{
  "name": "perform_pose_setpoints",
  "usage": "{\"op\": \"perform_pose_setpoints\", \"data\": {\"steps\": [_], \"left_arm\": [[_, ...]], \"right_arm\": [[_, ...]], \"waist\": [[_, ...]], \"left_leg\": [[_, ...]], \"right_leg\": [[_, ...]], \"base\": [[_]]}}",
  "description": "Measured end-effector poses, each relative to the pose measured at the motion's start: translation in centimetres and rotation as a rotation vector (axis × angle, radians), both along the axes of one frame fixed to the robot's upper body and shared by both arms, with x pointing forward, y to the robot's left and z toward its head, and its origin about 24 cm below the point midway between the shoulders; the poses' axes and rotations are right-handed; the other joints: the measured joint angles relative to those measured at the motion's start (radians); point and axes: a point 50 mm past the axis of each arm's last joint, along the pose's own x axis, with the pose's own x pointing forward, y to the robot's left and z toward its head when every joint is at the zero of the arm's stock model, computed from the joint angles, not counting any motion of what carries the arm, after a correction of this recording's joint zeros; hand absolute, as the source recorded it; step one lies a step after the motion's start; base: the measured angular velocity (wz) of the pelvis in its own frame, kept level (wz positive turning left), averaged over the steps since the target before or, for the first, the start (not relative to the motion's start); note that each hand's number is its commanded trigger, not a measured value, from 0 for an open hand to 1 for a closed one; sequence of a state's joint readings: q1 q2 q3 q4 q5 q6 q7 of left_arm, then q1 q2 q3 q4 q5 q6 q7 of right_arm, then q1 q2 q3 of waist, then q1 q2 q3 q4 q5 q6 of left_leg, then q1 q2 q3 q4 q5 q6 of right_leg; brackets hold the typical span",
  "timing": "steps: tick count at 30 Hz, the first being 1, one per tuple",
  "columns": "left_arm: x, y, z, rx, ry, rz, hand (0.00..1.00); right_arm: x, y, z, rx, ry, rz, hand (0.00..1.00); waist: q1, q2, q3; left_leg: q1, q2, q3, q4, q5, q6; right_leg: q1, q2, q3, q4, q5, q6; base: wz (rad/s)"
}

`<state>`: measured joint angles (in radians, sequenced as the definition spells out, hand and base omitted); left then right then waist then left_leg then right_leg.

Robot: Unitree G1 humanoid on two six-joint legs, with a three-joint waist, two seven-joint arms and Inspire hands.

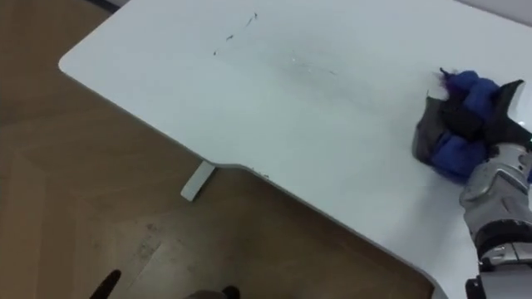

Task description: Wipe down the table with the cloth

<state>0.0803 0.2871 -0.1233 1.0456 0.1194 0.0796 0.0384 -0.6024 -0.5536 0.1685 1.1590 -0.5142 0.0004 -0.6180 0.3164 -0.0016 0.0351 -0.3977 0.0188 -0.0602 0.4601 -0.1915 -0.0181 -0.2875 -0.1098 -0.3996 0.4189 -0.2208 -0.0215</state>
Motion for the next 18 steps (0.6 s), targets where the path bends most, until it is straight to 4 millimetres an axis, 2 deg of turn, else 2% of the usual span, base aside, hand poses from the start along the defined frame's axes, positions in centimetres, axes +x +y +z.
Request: {"op": "perform_pose_setpoints", "data": {"steps": [3, 5, 7, 12, 15, 18], "left_arm": [[0.4, -0.1, 0.0, -0.008, -0.002, -0.002, 0.0], [0.2, -0.1, 0.0, -0.012, 0.004, -0.004, 0.0], [-0.3, -0.1, -0.1, -0.017, 0.011, 0.005, 0.0], [-2.3, 0.1, -0.3, -0.029, 0.039, 0.05, 0.0], [-2.5, 0.2, -0.1, -0.026, 0.027, 0.048, 0.0], [-2.7, 1.2, 0.1, -0.005, 0.023, 0.08, 0.0]], "right_arm": [[1.9, 1.0, 1.8, -0.033, -0.008, 0.039, 1.0], [2.8, 1.6, 3.0, -0.046, -0.031, 0.066, 1.0], [3.1, 1.4, 3.7, -0.044, -0.057, 0.064, 1.0], [2.5, 0.2, 4.2, -0.026, -0.086, 0.051, 1.0], [0.6, -1.6, 2.8, 0.024, -0.083, -0.011, 1.0], [-2.9, -3.9, -0.3, 0.096, -0.03, -0.126, 1.0]], "waist": [[0.02, 0.011, 0.0041], [0.036, 0.023, 0.0104], [0.045, 0.028, 0.0107], [0.022, 0.028, 0.0092], [-0.005, 0.017, 0.0062], [-0.055, -0.009, -0.0068]], "left_leg": [[-0.011, 0.006, 0.01, -0.002, 0.002, -0.004], [-0.011, 0.01, 0.021, -0.017, 0.008, -0.009], [-0.014, 0.009, 0.026, -0.029, 0.013, -0.01], [-0.011, 0.002, 0.025, -0.048, 0.024, -0.01], [-0.002, -0.001, 0.031, -0.051, 0.028, -0.003], [0.02, -0.005, 0.034, -0.059, 0.031, 0.002]], "right_leg": [[-0.034, 0.005, 0.03, 0.015, 0.008, -0.012], [-0.048, 0.006, 0.042, 0.015, 0.01, -0.015], [-0.059, 0.006, 0.047, 0.017, 0.009, -0.017], [-0.061, -0.011, 0.033, 0.014, 0.003, -0.015], [-0.031, -0.013, 0.016, -0.006, -0.003, -0.006], [0.014, -0.006, 0.015, -0.04, -0.006, 0.005]], "base": [[-0.32], [-0.13], [-0.07], [0.11], [0.35], [0.49]]}}
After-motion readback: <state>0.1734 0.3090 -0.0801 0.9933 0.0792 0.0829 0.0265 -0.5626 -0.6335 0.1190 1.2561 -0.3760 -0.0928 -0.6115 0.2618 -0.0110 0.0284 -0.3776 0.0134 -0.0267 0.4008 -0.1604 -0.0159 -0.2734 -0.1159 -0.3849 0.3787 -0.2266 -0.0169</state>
